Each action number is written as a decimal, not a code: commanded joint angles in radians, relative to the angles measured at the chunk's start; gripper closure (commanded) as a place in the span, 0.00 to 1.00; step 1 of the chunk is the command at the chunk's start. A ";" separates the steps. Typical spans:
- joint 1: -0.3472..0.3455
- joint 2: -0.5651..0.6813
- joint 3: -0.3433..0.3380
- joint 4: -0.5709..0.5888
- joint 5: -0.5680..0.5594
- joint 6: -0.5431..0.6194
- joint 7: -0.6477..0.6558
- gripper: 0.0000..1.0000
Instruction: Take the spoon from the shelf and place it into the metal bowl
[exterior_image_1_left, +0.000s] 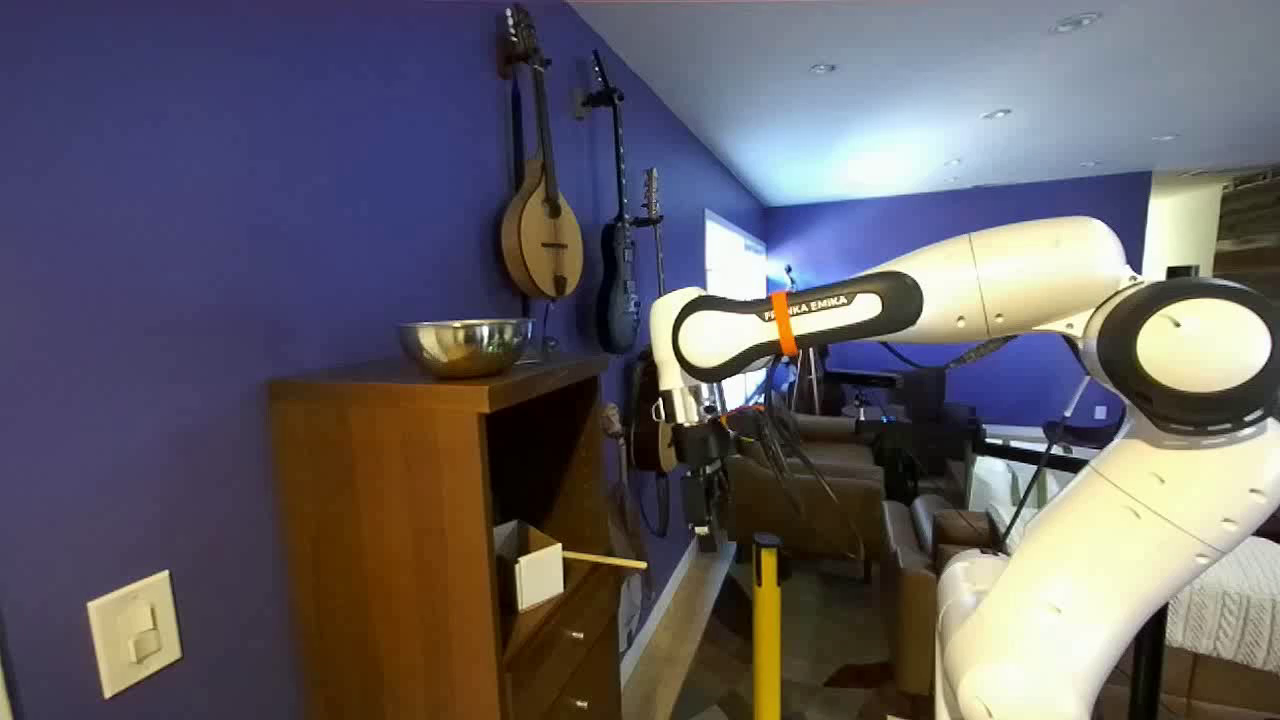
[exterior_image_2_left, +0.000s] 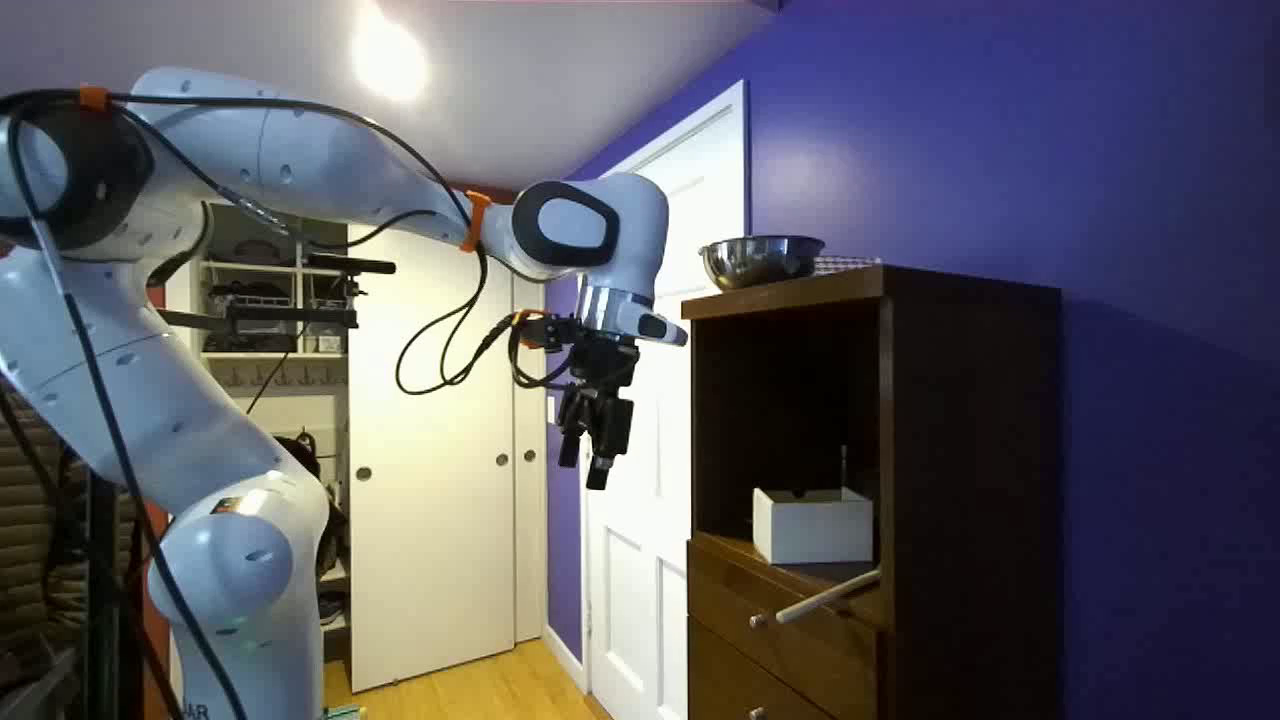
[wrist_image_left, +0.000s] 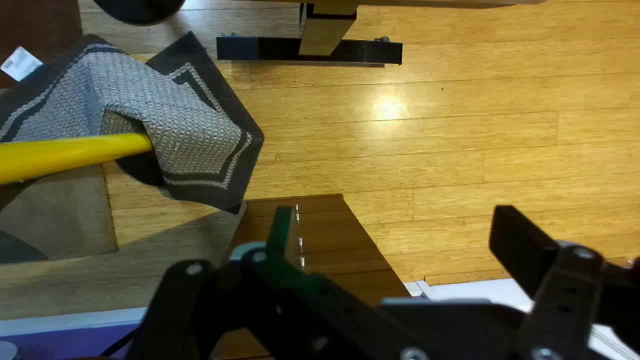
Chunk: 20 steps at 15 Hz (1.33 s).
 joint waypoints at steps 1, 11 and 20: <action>-0.010 0.002 0.007 0.002 0.004 -0.002 -0.004 0.00; -0.023 0.018 -0.012 0.002 0.014 0.064 0.005 0.00; -0.104 0.310 -0.128 0.017 0.029 0.214 -0.048 0.00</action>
